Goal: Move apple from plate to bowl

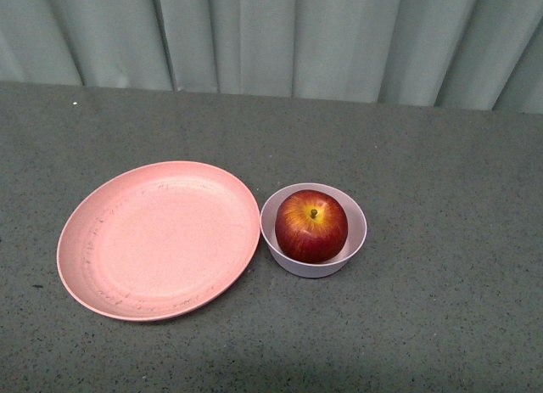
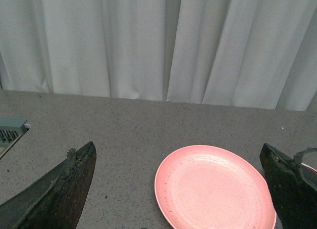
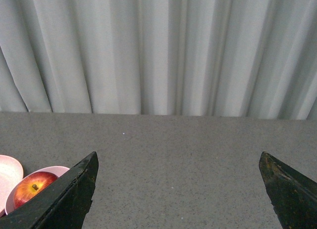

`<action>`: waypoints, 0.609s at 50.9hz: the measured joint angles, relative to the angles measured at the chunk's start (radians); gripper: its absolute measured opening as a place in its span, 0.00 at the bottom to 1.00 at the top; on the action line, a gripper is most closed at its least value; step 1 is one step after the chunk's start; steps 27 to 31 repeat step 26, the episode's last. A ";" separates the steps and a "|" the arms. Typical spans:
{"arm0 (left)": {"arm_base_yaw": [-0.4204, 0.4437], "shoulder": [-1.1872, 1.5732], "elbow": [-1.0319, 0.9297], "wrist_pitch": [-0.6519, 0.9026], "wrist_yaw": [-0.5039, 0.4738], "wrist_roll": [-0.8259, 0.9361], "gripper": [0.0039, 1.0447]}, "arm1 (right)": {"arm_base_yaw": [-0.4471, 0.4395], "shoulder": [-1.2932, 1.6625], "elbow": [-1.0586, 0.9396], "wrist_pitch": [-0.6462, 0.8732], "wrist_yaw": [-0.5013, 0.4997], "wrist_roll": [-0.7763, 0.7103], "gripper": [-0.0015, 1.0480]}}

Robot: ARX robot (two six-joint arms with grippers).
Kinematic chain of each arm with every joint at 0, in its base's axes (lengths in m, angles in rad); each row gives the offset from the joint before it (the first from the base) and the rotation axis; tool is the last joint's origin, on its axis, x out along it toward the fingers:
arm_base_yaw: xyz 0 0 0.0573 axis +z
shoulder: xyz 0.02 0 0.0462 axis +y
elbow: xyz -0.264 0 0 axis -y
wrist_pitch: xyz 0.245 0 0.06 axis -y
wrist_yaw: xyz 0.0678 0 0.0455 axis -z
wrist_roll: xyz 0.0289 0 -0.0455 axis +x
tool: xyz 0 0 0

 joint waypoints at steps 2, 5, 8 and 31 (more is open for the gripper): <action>0.000 0.000 0.000 0.000 0.000 0.000 0.94 | 0.000 0.000 0.000 0.000 0.000 0.000 0.91; 0.000 0.000 0.000 0.000 0.000 0.000 0.94 | 0.000 0.000 0.000 0.000 0.000 0.000 0.91; 0.000 0.000 0.000 0.000 0.000 0.000 0.94 | 0.000 0.000 0.000 0.000 0.000 0.000 0.91; 0.000 0.000 0.000 0.000 0.000 0.000 0.94 | 0.000 0.000 0.000 0.000 0.000 0.000 0.91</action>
